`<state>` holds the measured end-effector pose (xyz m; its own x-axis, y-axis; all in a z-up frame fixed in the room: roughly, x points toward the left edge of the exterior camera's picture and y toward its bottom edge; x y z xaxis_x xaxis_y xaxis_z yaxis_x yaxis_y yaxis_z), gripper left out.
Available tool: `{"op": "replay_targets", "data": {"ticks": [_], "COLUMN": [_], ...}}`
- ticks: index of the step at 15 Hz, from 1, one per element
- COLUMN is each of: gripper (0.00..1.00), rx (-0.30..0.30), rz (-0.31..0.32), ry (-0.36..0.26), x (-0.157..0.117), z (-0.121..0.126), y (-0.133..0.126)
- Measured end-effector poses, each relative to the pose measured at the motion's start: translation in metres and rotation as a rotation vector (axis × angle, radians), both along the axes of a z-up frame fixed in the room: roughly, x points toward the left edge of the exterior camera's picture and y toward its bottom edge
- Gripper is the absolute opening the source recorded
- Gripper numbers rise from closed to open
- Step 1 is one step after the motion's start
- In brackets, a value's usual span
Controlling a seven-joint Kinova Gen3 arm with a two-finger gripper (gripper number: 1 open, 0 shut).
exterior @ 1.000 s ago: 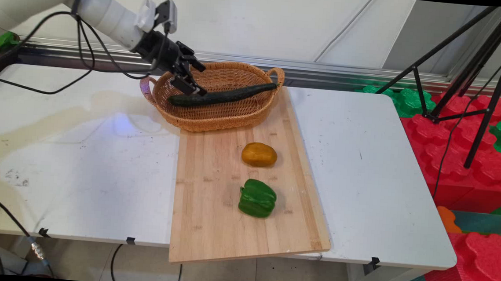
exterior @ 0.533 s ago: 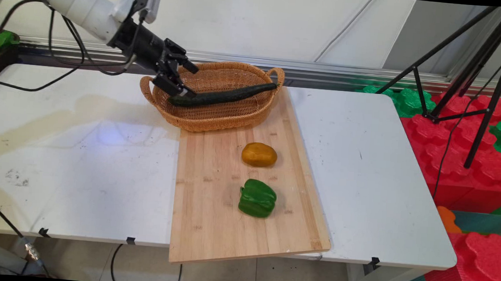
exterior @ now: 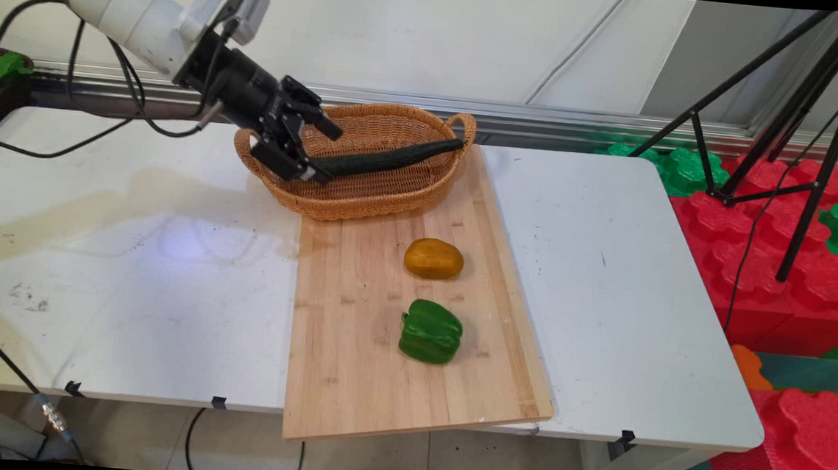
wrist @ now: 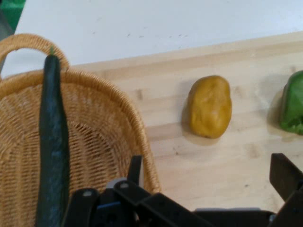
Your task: Pick up the potato from the cutting board
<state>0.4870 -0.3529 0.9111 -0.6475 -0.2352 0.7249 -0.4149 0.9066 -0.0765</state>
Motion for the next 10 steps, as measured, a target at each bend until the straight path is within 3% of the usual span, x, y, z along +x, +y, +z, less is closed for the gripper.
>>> {"op": "replay_targets", "data": {"ticks": [10], "gripper": [1.0], "rx": [0.013], "rz": [-0.084], "ry": [-0.039], "x": [-0.073], "z": [-0.037], "y": [-0.018]}}
